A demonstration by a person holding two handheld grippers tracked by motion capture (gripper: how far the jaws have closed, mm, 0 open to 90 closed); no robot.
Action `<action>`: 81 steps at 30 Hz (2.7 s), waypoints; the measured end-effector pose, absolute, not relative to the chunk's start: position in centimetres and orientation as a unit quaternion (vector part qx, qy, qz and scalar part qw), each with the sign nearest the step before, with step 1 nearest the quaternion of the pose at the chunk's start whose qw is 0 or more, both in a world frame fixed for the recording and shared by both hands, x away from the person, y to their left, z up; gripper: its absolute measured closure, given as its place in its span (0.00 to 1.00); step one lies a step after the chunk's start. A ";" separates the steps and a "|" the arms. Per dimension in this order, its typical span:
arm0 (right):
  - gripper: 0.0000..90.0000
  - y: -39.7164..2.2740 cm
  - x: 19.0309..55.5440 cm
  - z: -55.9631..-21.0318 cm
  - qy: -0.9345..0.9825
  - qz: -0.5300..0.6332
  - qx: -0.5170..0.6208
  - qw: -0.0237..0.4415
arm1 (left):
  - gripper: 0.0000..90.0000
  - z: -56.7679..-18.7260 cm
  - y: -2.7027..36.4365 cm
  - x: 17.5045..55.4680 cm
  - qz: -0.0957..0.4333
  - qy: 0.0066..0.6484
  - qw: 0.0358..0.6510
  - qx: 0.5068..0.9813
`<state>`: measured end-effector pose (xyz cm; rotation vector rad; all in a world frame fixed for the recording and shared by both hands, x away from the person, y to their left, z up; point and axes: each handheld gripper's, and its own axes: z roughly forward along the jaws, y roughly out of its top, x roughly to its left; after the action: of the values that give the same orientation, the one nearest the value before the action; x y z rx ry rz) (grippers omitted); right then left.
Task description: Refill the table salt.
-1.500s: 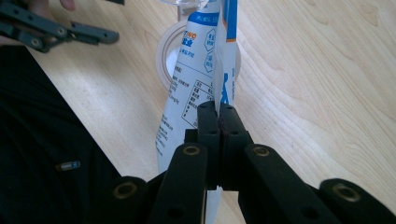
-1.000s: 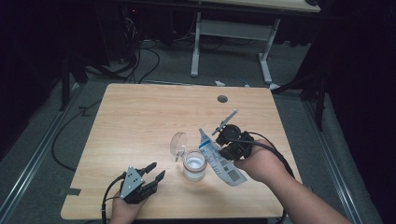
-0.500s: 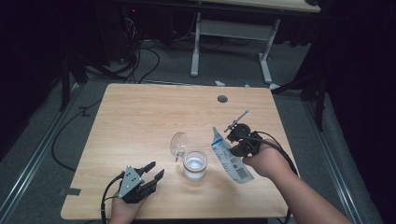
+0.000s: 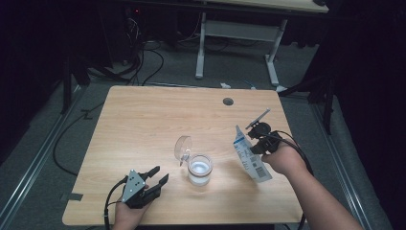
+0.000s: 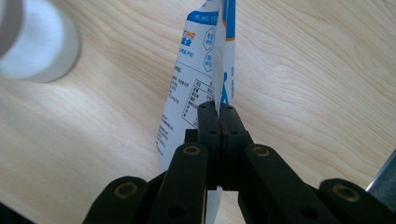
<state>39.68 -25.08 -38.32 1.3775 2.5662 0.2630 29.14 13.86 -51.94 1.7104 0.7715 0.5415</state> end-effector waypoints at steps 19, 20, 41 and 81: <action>1.00 -26.4 40.0 -38.6 0.850 0.135 0.487 0.148 | 0.61 -52.1 14.4 29.2 0.228 0.338 0.558 0.723; 1.00 -26.5 39.7 -38.6 0.844 0.149 0.491 0.155 | 0.61 -52.1 14.4 29.2 0.228 0.339 0.558 0.723; 1.00 -27.4 36.9 -39.9 0.788 0.271 0.502 0.234 | 0.58 -52.6 15.2 30.1 0.220 0.341 0.536 0.740; 1.00 -30.1 31.4 -47.3 0.657 0.503 0.451 0.336 | 0.56 -52.4 16.7 30.0 0.224 0.365 0.527 0.734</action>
<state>31.35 -30.07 -47.31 1.1766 1.7125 1.3119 30.04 16.74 -52.38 1.7545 0.8727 0.5357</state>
